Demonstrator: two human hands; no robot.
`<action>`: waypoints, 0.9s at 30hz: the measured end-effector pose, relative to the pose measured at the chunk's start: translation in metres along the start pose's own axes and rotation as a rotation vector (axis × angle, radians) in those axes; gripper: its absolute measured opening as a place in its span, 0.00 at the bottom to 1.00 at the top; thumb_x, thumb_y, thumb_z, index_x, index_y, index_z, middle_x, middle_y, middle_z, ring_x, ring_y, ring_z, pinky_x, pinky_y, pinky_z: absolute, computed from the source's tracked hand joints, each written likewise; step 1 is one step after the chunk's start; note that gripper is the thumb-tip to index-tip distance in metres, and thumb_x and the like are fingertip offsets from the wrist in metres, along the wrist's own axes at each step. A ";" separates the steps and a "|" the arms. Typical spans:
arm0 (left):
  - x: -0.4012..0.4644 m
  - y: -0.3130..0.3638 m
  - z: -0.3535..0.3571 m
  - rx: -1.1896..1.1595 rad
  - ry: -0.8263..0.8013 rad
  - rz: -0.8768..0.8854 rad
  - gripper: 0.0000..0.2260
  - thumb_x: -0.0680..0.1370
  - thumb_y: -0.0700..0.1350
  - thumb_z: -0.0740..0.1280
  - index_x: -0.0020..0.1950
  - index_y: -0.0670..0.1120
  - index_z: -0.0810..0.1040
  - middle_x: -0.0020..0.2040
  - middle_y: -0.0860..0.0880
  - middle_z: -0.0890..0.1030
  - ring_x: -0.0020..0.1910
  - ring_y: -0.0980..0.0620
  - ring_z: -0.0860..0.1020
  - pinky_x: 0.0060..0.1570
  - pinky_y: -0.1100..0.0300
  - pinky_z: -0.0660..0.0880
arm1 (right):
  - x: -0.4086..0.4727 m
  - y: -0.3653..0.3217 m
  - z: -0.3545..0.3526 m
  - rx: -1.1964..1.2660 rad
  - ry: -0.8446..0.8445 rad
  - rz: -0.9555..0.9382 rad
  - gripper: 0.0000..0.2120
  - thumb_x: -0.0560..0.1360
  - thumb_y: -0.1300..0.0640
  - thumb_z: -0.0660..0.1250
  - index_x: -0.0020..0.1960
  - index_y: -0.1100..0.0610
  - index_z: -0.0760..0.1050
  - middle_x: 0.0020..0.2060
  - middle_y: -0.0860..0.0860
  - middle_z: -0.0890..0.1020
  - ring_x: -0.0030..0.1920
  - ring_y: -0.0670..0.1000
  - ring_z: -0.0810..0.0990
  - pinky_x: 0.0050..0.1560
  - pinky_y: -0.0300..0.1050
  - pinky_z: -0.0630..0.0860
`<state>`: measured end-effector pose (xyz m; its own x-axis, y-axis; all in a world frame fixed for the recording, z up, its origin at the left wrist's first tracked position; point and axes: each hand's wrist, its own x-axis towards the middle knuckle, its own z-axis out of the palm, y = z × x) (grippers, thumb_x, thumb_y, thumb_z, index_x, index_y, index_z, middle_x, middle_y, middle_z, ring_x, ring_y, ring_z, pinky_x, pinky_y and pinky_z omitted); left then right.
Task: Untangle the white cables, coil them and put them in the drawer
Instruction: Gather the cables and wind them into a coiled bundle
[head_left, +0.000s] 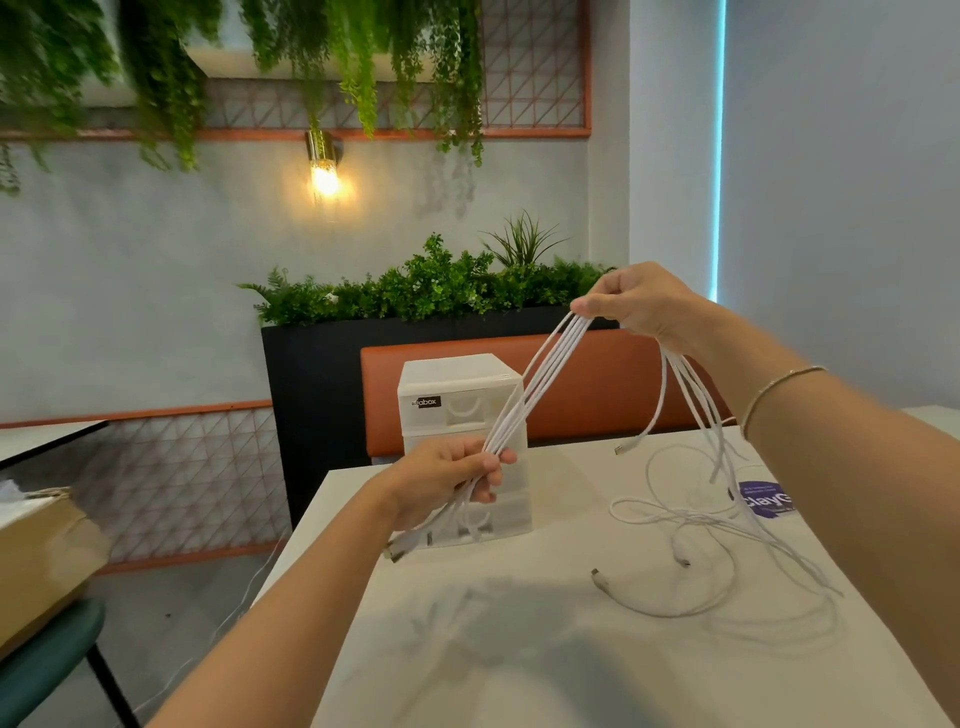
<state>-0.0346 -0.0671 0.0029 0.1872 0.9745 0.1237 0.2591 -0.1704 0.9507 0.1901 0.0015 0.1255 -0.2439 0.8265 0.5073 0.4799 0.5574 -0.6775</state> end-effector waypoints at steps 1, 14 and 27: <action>-0.001 -0.002 -0.001 0.001 0.028 -0.007 0.07 0.78 0.41 0.63 0.49 0.45 0.81 0.37 0.49 0.80 0.38 0.54 0.77 0.48 0.61 0.76 | -0.001 0.000 0.001 0.008 0.006 -0.005 0.10 0.72 0.51 0.70 0.35 0.53 0.78 0.51 0.60 0.80 0.49 0.53 0.75 0.44 0.41 0.71; -0.006 -0.012 0.005 0.201 0.002 -0.023 0.06 0.77 0.41 0.65 0.45 0.48 0.81 0.40 0.51 0.83 0.40 0.54 0.81 0.46 0.63 0.78 | -0.002 -0.002 0.003 -0.028 0.058 -0.004 0.09 0.73 0.51 0.69 0.38 0.55 0.78 0.48 0.59 0.81 0.51 0.55 0.78 0.43 0.41 0.71; -0.008 -0.022 0.016 0.118 0.002 -0.013 0.09 0.80 0.42 0.60 0.50 0.46 0.81 0.41 0.50 0.84 0.41 0.54 0.83 0.44 0.67 0.77 | -0.003 -0.002 -0.002 -0.038 0.064 -0.007 0.09 0.74 0.51 0.68 0.38 0.54 0.77 0.44 0.53 0.80 0.47 0.49 0.75 0.42 0.38 0.69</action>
<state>-0.0263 -0.0732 -0.0239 0.1813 0.9770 0.1123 0.3714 -0.1738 0.9121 0.1918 -0.0021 0.1262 -0.1932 0.8152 0.5459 0.5103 0.5588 -0.6537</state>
